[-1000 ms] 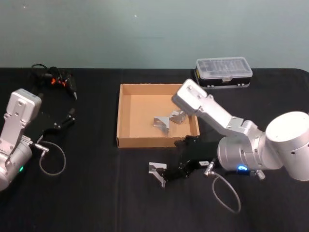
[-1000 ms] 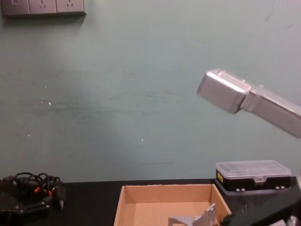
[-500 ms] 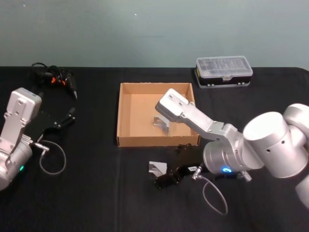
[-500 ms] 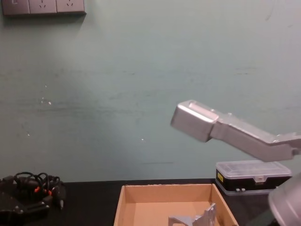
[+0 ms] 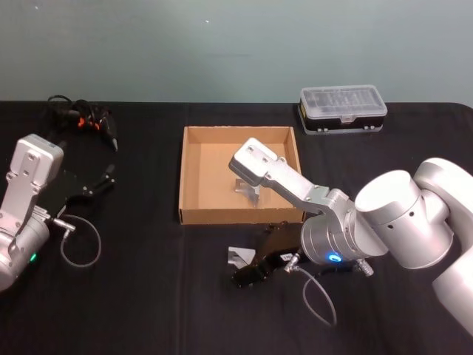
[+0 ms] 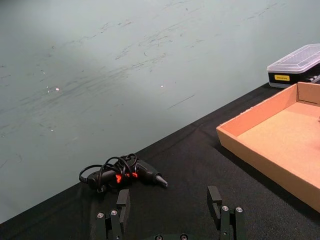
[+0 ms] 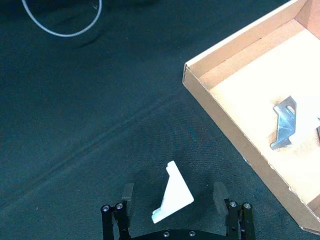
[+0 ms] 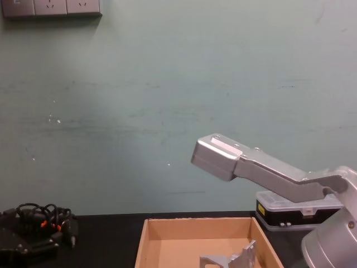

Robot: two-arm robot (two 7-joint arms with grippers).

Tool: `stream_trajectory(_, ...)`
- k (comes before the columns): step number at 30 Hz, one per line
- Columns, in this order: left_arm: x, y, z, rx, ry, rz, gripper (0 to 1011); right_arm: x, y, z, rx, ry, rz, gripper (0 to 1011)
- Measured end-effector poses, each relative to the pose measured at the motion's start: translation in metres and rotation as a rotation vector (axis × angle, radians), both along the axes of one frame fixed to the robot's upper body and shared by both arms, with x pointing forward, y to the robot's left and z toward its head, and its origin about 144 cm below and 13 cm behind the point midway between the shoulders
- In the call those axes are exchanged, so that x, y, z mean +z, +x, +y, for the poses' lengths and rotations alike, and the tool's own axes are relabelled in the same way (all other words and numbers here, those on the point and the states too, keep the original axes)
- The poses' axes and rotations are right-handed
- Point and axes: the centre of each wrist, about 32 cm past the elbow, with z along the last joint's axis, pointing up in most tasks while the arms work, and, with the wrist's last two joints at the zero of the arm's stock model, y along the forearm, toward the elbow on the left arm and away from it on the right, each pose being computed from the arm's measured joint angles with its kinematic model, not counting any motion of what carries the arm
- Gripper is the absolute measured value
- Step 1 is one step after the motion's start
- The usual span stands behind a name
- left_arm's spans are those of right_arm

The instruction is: Use one hand to pick up the angle iron from the table and place it into the box.

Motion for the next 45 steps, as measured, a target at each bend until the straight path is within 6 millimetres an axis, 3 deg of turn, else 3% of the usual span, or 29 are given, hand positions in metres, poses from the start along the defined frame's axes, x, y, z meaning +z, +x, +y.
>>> stream_trajectory(13, 0.0, 0.0, 0.0, 0.0, 0.0, 0.0, 1011, -0.001, 0.001, 0.0001, -0.006, -0.003, 0.003, 982)
stream_trajectory(21, 0.0, 0.0, 0.0, 0.0, 0.0, 0.0, 1011, -0.0008, 0.001, 0.0, -0.005, -0.003, 0.001, 812)
stream_trajectory(35, 0.0, 0.0, 0.0, 0.0, 0.0, 0.0, 1011, -0.0005, 0.0009, 0.0002, -0.004, -0.001, 0.0, 360)
stream_trajectory(45, 0.0, 0.0, 0.0, 0.0, 0.0, 0.0, 1011, -0.0005, 0.0009, 0.0002, -0.004, -0.001, 0.0, 341)
